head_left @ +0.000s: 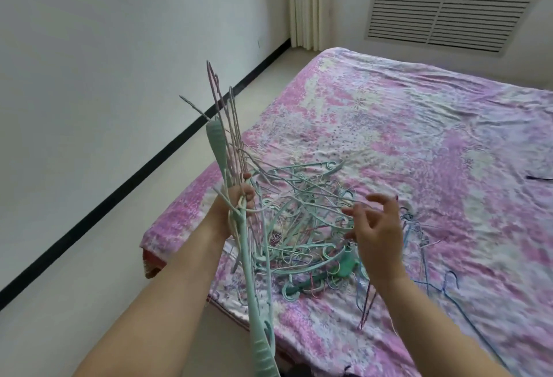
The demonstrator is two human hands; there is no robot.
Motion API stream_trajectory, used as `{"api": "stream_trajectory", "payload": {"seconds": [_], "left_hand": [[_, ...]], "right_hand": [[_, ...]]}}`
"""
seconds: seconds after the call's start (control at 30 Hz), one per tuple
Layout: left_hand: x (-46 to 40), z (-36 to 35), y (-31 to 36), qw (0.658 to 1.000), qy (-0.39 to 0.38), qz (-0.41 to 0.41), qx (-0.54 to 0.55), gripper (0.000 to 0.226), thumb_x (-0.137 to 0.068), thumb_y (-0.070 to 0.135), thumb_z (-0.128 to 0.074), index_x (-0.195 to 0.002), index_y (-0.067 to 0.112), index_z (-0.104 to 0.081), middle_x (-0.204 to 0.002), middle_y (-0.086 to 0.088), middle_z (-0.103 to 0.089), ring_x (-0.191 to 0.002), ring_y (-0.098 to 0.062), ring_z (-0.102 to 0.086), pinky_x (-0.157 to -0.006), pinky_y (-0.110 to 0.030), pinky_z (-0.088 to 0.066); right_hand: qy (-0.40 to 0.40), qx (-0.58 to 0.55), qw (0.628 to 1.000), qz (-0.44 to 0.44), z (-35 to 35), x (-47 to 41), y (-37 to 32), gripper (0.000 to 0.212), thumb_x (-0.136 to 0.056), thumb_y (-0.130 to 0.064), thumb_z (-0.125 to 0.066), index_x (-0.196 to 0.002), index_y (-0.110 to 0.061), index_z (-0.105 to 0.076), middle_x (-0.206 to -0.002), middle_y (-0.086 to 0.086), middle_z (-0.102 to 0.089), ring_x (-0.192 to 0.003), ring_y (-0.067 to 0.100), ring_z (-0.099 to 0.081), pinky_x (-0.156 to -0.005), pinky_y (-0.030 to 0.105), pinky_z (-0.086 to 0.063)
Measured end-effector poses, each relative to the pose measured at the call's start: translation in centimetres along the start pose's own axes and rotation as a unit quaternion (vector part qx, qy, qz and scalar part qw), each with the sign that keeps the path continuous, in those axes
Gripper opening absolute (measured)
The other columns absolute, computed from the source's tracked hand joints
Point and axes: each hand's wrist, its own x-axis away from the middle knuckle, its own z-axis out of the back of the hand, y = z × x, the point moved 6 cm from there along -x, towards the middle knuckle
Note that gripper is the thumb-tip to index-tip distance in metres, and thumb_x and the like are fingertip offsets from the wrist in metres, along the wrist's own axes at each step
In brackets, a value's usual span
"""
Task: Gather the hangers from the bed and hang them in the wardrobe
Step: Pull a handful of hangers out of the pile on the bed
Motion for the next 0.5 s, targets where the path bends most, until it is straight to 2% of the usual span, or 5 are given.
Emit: {"api": "stream_trajectory", "payload": {"seconds": [0.1, 0.13, 0.2, 0.33, 0.5], "left_hand": [[1.4, -2.3, -0.7, 0.999, -0.033, 0.035, 0.009, 0.033, -0.081, 0.007, -0.07, -0.06, 0.0, -0.046, -0.026, 0.005, -0.038, -0.02, -0.004, -0.038, -0.028, -0.014, -0.033], [1.1, -3.0, -1.2, 0.997, -0.062, 0.054, 0.012, 0.033, -0.06, 0.014, -0.086, -0.058, 0.005, -0.054, -0.028, 0.005, -0.039, -0.021, -0.006, -0.039, -0.028, -0.016, -0.034], [0.4, -3.4, -2.0, 0.998, -0.048, 0.043, 0.005, 0.038, -0.051, 0.012, -0.076, -0.084, 0.022, -0.059, -0.036, 0.004, -0.04, -0.026, -0.009, -0.038, -0.028, -0.015, -0.031], [1.4, -4.5, -2.3, 0.999, -0.015, 0.027, 0.016, 0.036, -0.064, 0.005, -0.045, -0.096, 0.022, -0.047, -0.039, 0.002, -0.039, -0.027, -0.01, -0.037, -0.031, -0.011, -0.031], [2.5, -4.9, -2.3, 0.999, -0.015, 0.035, 0.0, 0.029, -0.074, 0.008, -0.047, -0.051, 0.018, -0.061, -0.035, 0.002, -0.035, -0.026, -0.008, -0.031, -0.03, -0.012, -0.024]], "right_hand": [[0.007, 0.17, 0.985, -0.025, 3.3, -3.3, 1.8, 0.043, -0.091, -0.036, -0.06, -0.126, -0.013, -0.047, -0.114, 0.009, -0.059, -0.099, 0.024, -0.058, -0.079, 0.037, -0.048], [-0.031, 0.231, 0.971, -0.059, 3.7, -4.3, 3.2, 0.058, -0.089, -0.044, -0.059, -0.134, -0.013, -0.042, -0.131, 0.013, -0.047, -0.12, 0.027, -0.046, -0.096, 0.042, -0.042], [-0.096, 0.306, 0.94, -0.12, 4.5, -5.6, 6.0, 0.079, -0.083, -0.061, -0.056, -0.144, -0.016, -0.03, -0.152, 0.01, -0.022, -0.142, 0.03, -0.017, -0.113, 0.05, -0.021], [-0.049, 0.291, 0.951, -0.095, 6.9, -6.6, 7.5, 0.084, -0.078, -0.066, -0.057, -0.142, -0.016, -0.038, -0.157, 0.009, -0.014, -0.145, 0.031, -0.006, -0.115, 0.052, -0.011], [-0.051, 0.053, 0.986, -0.149, 7.8, -6.2, 8.7, 0.079, -0.08, -0.059, -0.057, -0.145, -0.022, -0.03, -0.153, 0.011, -0.022, -0.139, 0.029, -0.027, -0.11, 0.051, -0.027]]}}
